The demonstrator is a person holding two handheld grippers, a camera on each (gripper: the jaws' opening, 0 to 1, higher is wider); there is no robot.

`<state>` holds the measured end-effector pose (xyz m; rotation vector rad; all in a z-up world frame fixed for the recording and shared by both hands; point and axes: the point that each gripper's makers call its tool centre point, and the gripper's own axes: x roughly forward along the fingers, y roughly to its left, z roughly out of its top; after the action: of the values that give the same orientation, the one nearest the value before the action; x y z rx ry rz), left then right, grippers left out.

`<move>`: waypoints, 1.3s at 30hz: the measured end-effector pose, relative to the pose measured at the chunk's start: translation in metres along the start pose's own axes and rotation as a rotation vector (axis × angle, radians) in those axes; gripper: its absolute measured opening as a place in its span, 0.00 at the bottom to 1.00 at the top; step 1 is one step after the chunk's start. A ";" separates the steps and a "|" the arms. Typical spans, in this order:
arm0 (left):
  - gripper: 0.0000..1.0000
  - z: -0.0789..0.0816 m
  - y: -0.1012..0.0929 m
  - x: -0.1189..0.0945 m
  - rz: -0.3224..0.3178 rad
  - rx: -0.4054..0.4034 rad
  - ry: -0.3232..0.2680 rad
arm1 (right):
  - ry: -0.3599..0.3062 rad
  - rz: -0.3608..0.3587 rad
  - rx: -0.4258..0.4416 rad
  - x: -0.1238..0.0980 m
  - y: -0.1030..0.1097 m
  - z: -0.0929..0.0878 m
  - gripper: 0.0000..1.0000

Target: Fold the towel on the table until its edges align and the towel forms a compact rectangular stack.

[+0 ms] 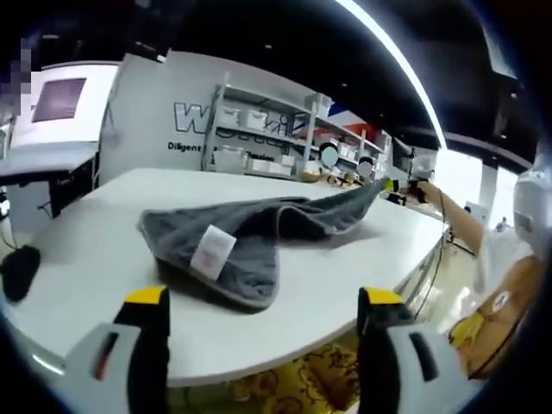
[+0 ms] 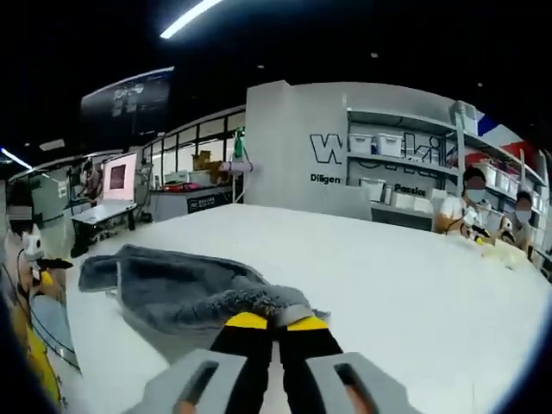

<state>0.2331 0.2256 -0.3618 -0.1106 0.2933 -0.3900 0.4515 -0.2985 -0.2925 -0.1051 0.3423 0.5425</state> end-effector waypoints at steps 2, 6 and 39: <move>0.95 0.000 0.000 0.000 0.000 0.002 0.003 | 0.038 -0.014 0.017 -0.009 -0.008 -0.023 0.03; 0.95 -0.001 0.000 0.002 0.003 0.002 0.008 | 0.072 -0.029 0.035 -0.018 -0.016 -0.049 0.03; 0.95 -0.005 0.000 0.002 0.001 -0.001 0.023 | 0.048 -0.043 0.012 -0.073 0.003 -0.095 0.45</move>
<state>0.2337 0.2246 -0.3667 -0.1072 0.3158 -0.3907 0.3638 -0.3494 -0.3565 -0.1139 0.3890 0.4963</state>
